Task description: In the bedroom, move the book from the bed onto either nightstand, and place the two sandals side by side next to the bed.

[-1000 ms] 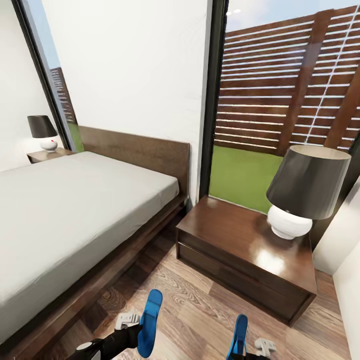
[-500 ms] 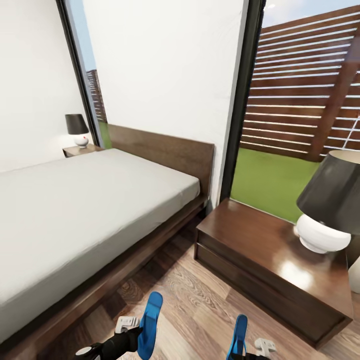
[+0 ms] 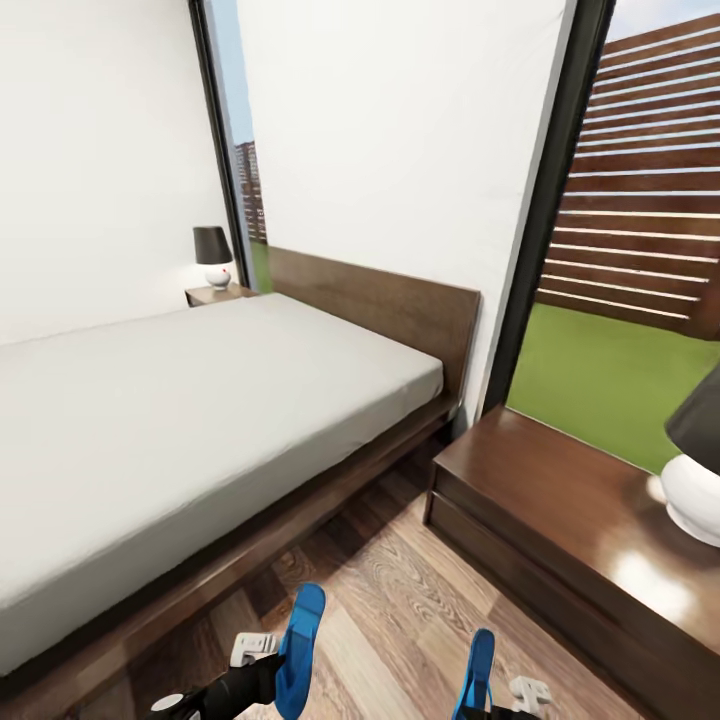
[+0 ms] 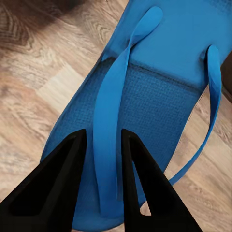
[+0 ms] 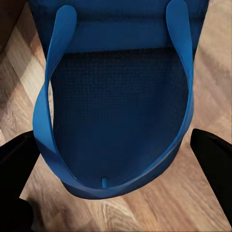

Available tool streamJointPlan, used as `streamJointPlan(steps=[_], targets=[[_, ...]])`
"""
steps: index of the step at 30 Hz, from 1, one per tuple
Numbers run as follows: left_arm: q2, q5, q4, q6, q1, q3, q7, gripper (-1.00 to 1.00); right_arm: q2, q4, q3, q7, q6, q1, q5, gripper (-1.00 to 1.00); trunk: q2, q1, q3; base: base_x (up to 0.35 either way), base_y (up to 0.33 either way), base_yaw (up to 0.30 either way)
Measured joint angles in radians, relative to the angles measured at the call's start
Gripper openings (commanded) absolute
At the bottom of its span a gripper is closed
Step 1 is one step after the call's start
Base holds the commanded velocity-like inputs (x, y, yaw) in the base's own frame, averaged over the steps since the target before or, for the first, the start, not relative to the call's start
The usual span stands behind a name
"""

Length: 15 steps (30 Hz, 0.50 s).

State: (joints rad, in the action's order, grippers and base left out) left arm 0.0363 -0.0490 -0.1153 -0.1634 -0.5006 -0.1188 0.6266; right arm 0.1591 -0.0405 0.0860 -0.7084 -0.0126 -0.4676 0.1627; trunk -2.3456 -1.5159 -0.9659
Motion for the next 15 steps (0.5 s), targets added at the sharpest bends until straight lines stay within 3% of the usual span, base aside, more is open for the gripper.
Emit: streamJointPlan(steps=[9,15], targets=[[0.000,0.002,0.000,0.000,0.000,0.000,0.000,-1.00,0.000,0.000,0.000,0.000,0.000,0.000,0.000,-1.00,0.000,0.000,0.000,0.000,-0.016,0.287],[-0.001,0.002,0.000,0.000,0.000,0.000,0.000,-1.00,0.000,0.000,0.000,0.000,0.000,0.000,0.001,-1.00,0.000,0.000,0.000,0.000,-0.081,0.069]])
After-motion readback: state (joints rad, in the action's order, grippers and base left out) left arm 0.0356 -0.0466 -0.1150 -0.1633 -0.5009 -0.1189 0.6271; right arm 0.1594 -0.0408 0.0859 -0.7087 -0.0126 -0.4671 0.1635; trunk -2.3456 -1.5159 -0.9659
